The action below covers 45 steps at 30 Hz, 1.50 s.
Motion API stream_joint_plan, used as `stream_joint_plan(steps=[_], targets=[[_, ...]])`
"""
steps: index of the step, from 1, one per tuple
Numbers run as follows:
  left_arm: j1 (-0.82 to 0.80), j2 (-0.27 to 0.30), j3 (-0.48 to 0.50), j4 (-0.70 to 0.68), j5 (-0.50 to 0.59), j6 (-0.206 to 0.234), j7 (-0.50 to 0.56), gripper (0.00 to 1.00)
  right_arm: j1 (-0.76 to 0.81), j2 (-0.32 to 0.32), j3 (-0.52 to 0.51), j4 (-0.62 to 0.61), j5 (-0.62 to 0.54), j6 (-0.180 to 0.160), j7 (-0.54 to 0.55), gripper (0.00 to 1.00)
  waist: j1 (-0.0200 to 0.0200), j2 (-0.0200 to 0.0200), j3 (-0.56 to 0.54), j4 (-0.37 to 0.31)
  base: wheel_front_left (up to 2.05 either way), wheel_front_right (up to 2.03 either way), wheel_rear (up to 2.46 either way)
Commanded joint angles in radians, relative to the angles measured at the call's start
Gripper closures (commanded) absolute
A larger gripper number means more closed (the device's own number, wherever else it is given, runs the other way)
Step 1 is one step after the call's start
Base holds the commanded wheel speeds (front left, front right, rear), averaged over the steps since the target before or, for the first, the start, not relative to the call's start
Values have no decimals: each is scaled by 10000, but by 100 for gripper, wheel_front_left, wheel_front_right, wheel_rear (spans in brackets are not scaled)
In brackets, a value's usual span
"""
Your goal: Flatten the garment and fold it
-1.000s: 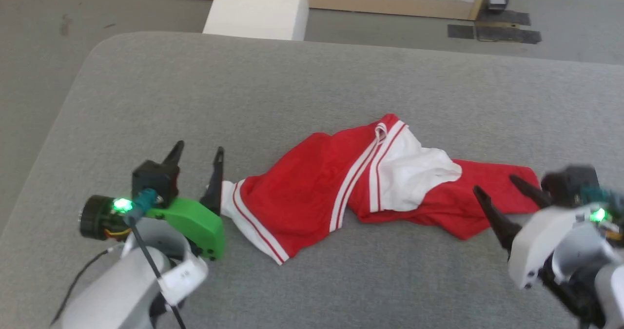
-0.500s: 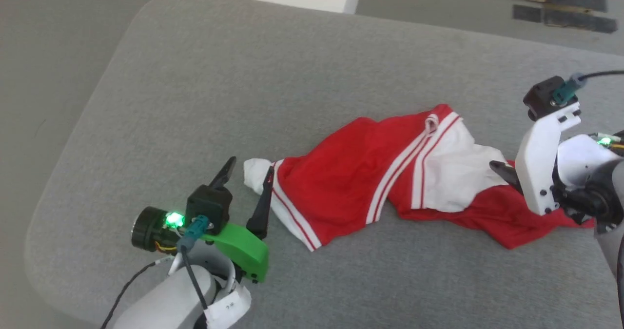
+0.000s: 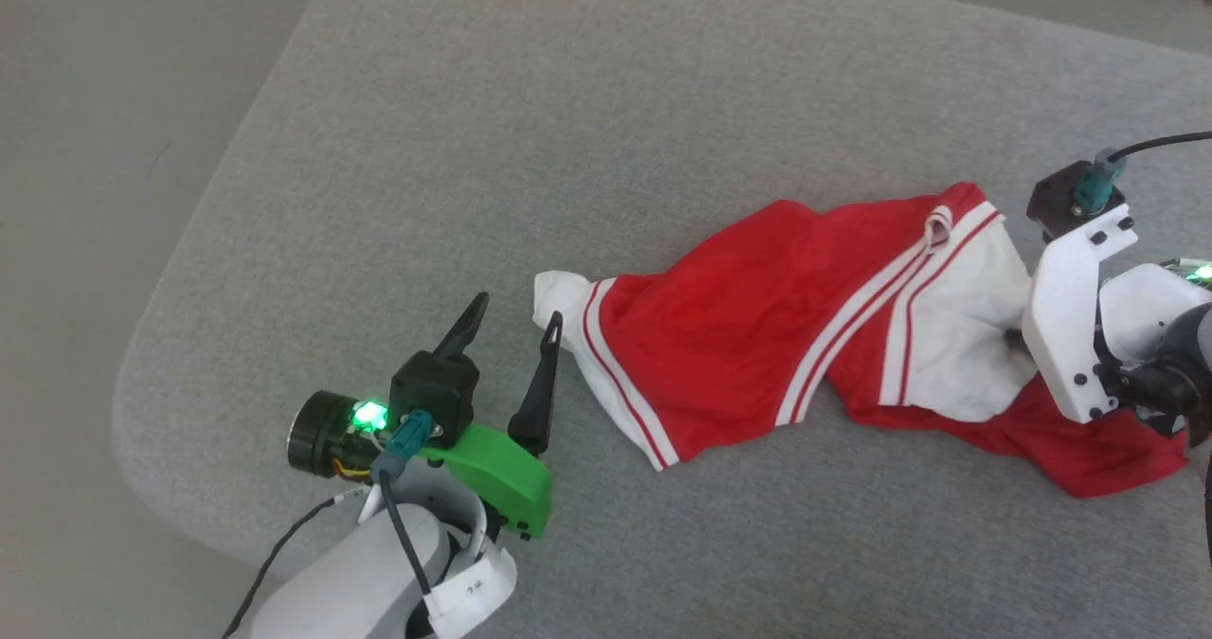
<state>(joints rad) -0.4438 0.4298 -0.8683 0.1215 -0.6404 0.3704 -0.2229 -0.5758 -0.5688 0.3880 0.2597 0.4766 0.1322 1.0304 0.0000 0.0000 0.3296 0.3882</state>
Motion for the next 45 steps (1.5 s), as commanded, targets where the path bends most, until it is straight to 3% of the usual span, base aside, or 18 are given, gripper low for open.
stream_joint_plan(steps=[1, 9, 17, 22, 27, 35, 41, 42, 43, 45], targets=[[-162, -124, 43, 62, 112, -26, -94, 0, 107, -36, 200, 181, 43, -15, -78, 100, 0, 0, 180, 189, 0, 0, 0], [-136, -211, 125, 365, -56, -104, -144, 0, -427, -622, 604, -142, 210, -15, -1379, 100, 0, 0, -286, -28, 0, 0, 0], [-68, -100, 234, 462, -283, -153, -79, 0, -1947, -1946, 1190, -160, -75, -15, -3635, 100, 0, 0, -996, -507, 0, 0, 0], [74, 4, 297, 435, -404, -108, -51, 0, -2567, -2789, 2276, -651, -442, -15, -5549, 100, 0, 0, -1320, -834, 0, 0, 0], [373, 197, 374, 344, -574, -14, 6, 0, -1681, -3326, 3779, -1653, -159, -15, -6487, 100, 0, 0, -1559, -1260, 0, 0, 0], [540, 457, 385, 110, -728, 51, 284, 0, 914, -3170, 5528, -2761, 51, -15, -6592, 100, 0, 0, -1694, -1761, 0, 0, 0], [436, 505, 360, 22, -785, 36, 483, 0, 1478, -2661, 6702, -2688, -331, -15, -6620, 98, 0, 0, -1750, -1925, 0, 0, 0], [431, 502, 352, 16, -799, 29, 507, 0, 1450, -2615, 6867, -2662, -370, -15, -6637, 55, 0, 0, -1775, -1943, 0, 0, 0], [427, 501, 336, 7, -814, 17, 542, 0, 1413, -2574, 7029, -2613, -321, -15, -6661, 0, 0, 0, -1803, -1964, 0, 0, 0], [439, 517, 305, 0, -838, 3, 603, 0, 1241, -2566, 7172, -2561, -230, -15, -6759, 0, 0, 0, -1885, -2036, 0, 0, 0]])
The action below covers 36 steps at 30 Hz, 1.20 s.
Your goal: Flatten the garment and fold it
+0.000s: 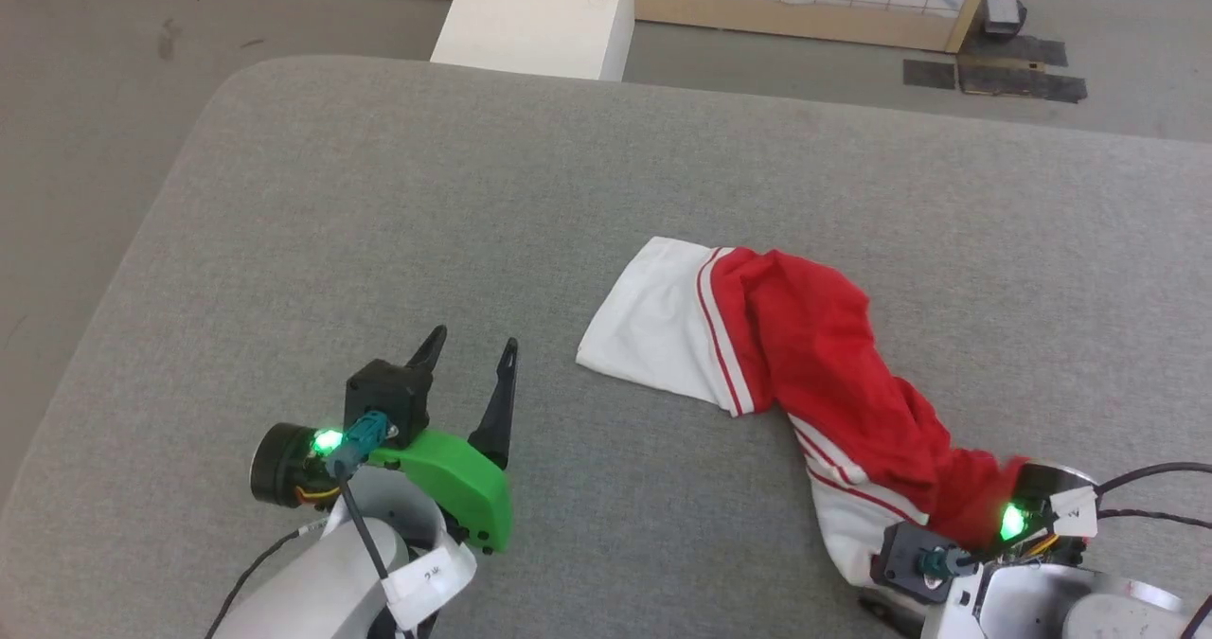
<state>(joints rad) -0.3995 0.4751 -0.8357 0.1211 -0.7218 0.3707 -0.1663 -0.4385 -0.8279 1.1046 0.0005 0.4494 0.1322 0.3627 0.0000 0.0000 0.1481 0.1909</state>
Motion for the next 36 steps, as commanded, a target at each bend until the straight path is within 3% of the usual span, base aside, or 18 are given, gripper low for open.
stream_joint_plan(steps=[1, 4, 9, 15, 17, 19, 25, 32, 36], targets=[[14, 84, -28, 4, -37, -4, 58, 0, -224, 9, 4, 63, 117, -15, -134, 0, 0, 0, -121, -116, 0, 0, 0], [69, 144, -37, 7, -91, -13, 114, 0, -487, -82, -384, 122, 678, -15, -312, 0, 0, 0, -307, -292, 0, 0, 0], [90, 215, 11, -4, -193, -12, 179, 0, -538, -255, -2036, 50, 1952, -15, -532, 0, 0, 0, -646, -569, 0, 0, 0], [-9, 247, 226, -113, -409, -9, 203, 0, 11, 73, -5119, 608, 2367, -15, -1270, 0, 0, 0, -803, -838, 0, 0, 0], [-52, 243, 332, -187, -519, 12, 234, 0, 333, 505, -6260, 883, 2060, -15, -1773, 0, 0, 0, -743, -932, 0, 0, 0], [-98, 235, 394, -261, -640, 1, 332, 0, 797, 1347, -7650, 1188, 1917, -15, -2358, 0, 0, 0, -685, -1016, 0, 0, 0], [-182, 270, 430, -408, -976, -37, 840, 0, 2180, 3623, -10304, 1085, 591, -15, -3685, 0, 0, 0, -431, -1257, 0, 0, 0], [-398, 475, 137, -559, -1104, -63, 1838, 0, 3732, 5811, -11909, 119, -911, -15, -4200, 0, 0, 0, -24, -1614, 0, 0, 0], [-1017, 702, -244, -660, -1309, -190, 3465, 0, 4257, 6686, -12464, -467, -1475, -15, -4022, 0, 0, 0, 350, -1847, 0, 0, 0]])
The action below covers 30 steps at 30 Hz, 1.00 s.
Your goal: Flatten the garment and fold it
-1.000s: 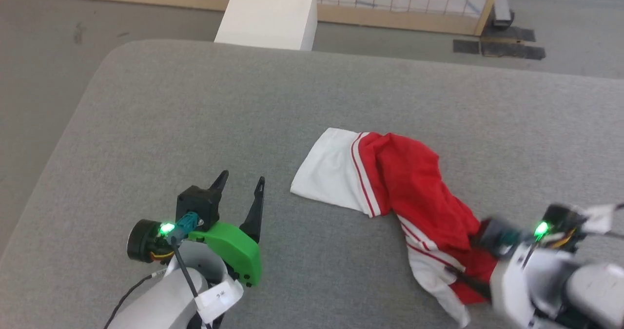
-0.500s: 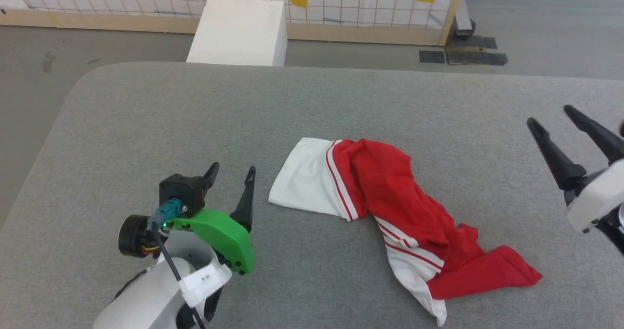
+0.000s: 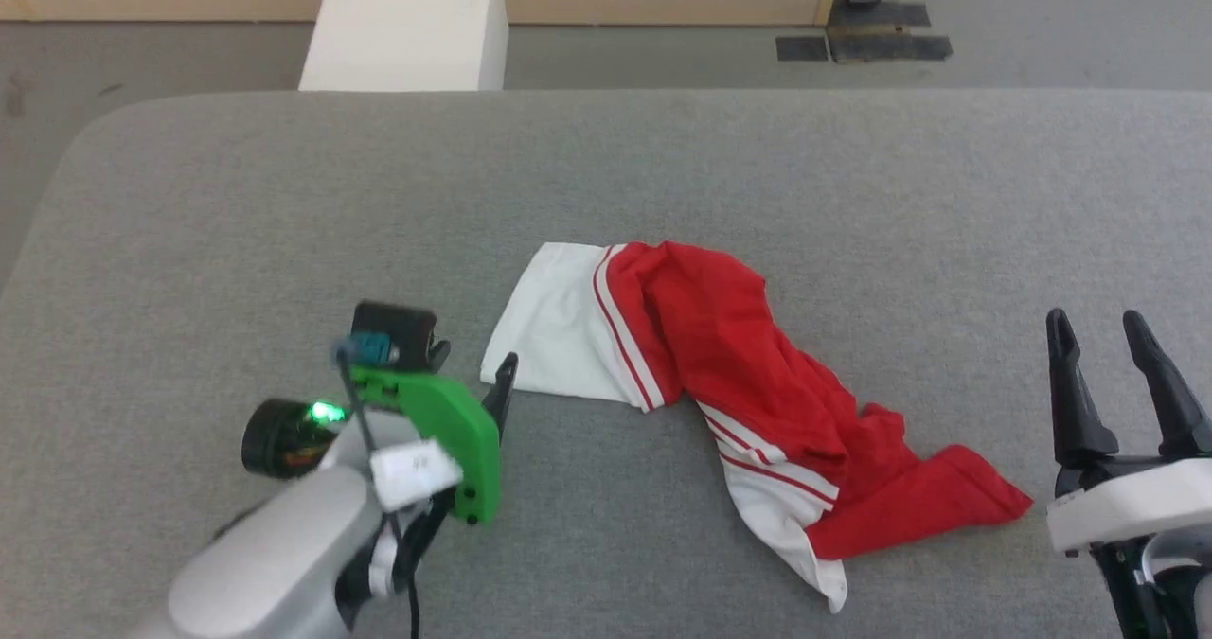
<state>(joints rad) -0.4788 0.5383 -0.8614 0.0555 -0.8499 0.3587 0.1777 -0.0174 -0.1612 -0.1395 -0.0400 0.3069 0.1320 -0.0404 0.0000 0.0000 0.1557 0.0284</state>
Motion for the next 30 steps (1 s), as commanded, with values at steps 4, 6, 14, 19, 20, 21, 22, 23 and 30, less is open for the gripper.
stream_joint_plan(steps=[4, 6, 14, 19, 20, 21, 22, 23, 30], targets=[[-1278, 309, -293, 7, -230, 24, 2131, 0, 234, 363, -67, -556, -426, -13, 226, 0, 0, 0, 710, -494, 0, 0, 0], [-1839, 477, -534, 149, -204, 155, 3286, 0, 229, 415, 25, -734, -508, -13, 283, 0, 0, 0, 963, -634, 0, 0, 0], [-3158, 684, -1008, 847, -172, 435, 5801, 0, 102, 566, 225, -1055, -681, -13, 235, 0, 0, 0, 1798, -1092, 0, 0, 0], [-3122, 656, -990, 989, -414, 491, 6119, 0, 32, 665, 40, -1046, -813, -13, 123, 0, 0, 0, 2196, -1190, 0, 0, 0], [-3087, 647, -984, 1017, -469, 505, 6160, 0, 12, 684, -17, -1044, -843, -13, 101, 0, 0, 0, 2265, -1184, 0, 0, 0], [-3049, 636, -981, 1040, -528, 498, 6195, 0, -2, 696, -51, -1045, -859, -13, 78, 0, 0, 0, 2316, -1172, 0, 0, 0], [-2989, 623, -992, 1077, -616, 478, 6270, 0, -18, 711, -91, -1044, -874, -13, 53, 0, 0, 0, 2366, -1153, 0, 0, 0], [-2930, 629, -1048, 1104, -694, 418, 6399, 1, -29, 722, -130, -1044, -891, -13, 35, 0, 0, 0, 2410, -1125, 0, 0, 0], [-2557, 816, -1073, 881, -995, 168, 6452, 100, -122, 776, -343, -873, -1050, -13, 117, 0, 0, 0, 2188, -801, 0, 0, 0]])
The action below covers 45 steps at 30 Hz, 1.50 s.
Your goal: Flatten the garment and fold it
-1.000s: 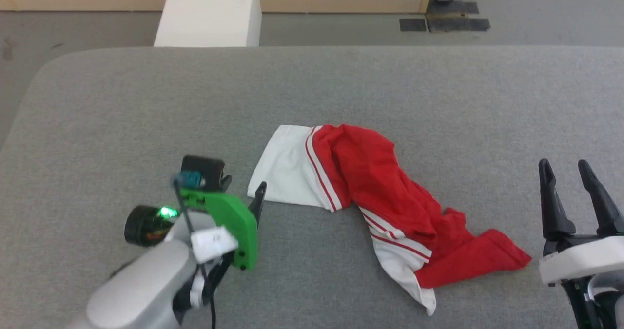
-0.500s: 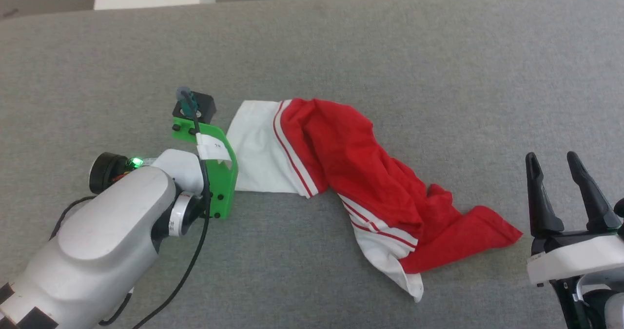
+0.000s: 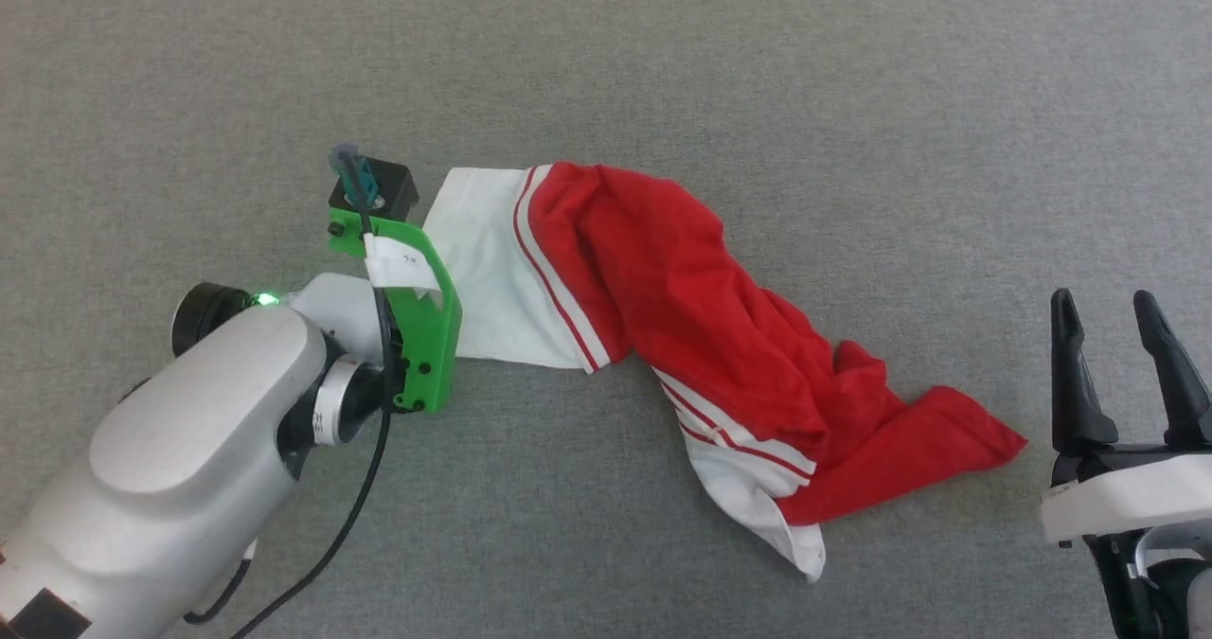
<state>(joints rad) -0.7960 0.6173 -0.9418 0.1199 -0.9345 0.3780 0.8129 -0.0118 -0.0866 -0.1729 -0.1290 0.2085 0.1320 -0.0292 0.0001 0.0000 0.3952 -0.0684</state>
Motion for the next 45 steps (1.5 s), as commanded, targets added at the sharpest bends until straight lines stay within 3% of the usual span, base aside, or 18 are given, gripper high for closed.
stream_joint_plan(steps=[1, 7, 16, 22, 23, 24, 32, 40, 45], targets=[[685, 82, -239, 191, -133, 10, -2, 100, -170, 35, -13, 52, -79, -13, 38, 0, -1, 0, -311, 228, 0, 0, 0], [1505, 674, 376, -245, -331, 516, -959, 100, -26, 28, 53, 330, -93, -13, 363, 0, -1, 0, -1191, 691, 0, 0, 0], [3069, 2260, 1223, -1359, -725, 1328, -1842, 100, 261, 47, 165, 453, -19, -13, 857, 0, -1, 0, -1995, 1418, 0, 0, 0], [4103, 2477, 1089, -1660, -948, 1661, -2004, 100, 400, 56, 310, 600, -85, -13, 1133, 0, -1, 0, -2160, 1597, 0, 0, 0], [4181, 2437, 1063, -1638, -934, 1702, -2062, 91, 411, 47, 341, 617, -91, -13, 1171, 0, -1, 0, -2177, 1607, 0, 0, 0], [4226, 2299, 1038, -1568, -784, 1778, -2330, 0, 439, -20, 436, 663, -106, -13, 1279, 0, -1, 0, -2241, 1627, 0, 0, 0], [3881, 1364, 1481, -1321, 18, 1433, -4749, 0, 534, -687, 946, 637, 315, -13, 2381, 0, -1, 0, -2612, 1755, 0, 0, 0], [3694, 470, 1787, -1109, 1185, 642, -8211, 0, 593, -2379, 2008, 169, 1330, -13, 5421, 0, -1, 0, -2711, 2020, 0, 0, 0], [3657, 106, 1561, -900, 1923, 293, -9663, 0, 419, -3112, 2372, 283, 1440, -13, 7290, 0, -1, 0, -2554, 2278, 0, 0, 0]])
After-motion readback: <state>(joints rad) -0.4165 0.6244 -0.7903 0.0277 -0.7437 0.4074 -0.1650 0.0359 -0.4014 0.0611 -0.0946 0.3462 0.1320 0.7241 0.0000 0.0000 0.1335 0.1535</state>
